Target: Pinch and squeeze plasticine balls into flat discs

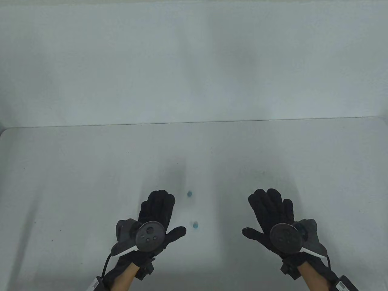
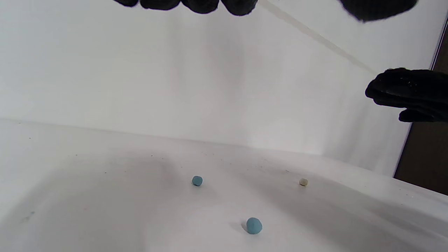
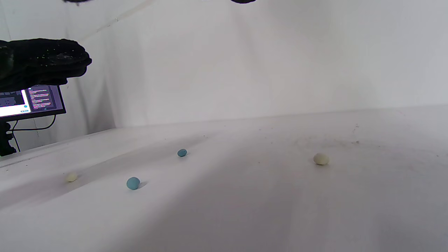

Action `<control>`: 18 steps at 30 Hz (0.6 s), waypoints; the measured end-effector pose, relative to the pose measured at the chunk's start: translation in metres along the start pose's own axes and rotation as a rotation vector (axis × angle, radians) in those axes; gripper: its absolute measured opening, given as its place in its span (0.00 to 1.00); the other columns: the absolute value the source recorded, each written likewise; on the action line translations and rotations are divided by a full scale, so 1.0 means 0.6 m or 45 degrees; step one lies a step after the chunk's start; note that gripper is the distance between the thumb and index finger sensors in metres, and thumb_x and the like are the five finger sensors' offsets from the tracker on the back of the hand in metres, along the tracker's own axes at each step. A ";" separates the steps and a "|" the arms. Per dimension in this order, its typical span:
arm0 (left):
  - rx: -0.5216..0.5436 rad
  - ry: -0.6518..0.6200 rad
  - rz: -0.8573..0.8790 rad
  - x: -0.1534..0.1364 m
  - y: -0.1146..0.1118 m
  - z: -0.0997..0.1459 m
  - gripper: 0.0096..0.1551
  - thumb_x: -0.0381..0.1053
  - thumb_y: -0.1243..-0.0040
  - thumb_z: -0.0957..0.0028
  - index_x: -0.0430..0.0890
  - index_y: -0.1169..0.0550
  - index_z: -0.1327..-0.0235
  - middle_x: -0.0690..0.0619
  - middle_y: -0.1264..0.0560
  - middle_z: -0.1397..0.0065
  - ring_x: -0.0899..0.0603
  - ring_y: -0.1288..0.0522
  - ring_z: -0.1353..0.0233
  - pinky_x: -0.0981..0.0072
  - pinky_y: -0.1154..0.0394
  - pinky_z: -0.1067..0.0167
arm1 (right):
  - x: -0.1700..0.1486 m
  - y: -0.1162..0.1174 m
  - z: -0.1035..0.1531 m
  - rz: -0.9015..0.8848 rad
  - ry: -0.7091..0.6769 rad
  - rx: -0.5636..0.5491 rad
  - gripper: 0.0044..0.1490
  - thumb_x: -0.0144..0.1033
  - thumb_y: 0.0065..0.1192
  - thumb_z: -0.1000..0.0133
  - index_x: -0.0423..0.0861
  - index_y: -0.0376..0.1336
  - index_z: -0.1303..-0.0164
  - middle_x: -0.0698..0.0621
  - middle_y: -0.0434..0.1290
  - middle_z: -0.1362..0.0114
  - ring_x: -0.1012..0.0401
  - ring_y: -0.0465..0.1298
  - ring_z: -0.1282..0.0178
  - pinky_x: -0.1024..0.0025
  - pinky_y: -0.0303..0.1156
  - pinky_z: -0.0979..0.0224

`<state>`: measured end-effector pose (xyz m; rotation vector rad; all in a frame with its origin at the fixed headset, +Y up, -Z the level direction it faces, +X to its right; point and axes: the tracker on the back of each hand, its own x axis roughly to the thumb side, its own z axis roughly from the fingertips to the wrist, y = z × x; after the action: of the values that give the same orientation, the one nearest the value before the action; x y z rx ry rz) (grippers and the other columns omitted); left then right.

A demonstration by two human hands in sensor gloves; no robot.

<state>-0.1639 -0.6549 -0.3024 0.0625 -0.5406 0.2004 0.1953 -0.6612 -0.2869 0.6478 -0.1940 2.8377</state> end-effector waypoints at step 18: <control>0.000 0.008 0.023 0.003 -0.004 -0.002 0.54 0.67 0.56 0.42 0.35 0.50 0.15 0.29 0.54 0.15 0.22 0.52 0.18 0.32 0.48 0.26 | -0.006 0.003 -0.002 -0.010 0.029 0.022 0.57 0.72 0.39 0.41 0.45 0.39 0.11 0.41 0.43 0.08 0.34 0.46 0.11 0.23 0.48 0.23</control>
<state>-0.1614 -0.6570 -0.3028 0.0572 -0.5351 0.2183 0.1978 -0.6636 -0.2898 0.6176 -0.1624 2.8408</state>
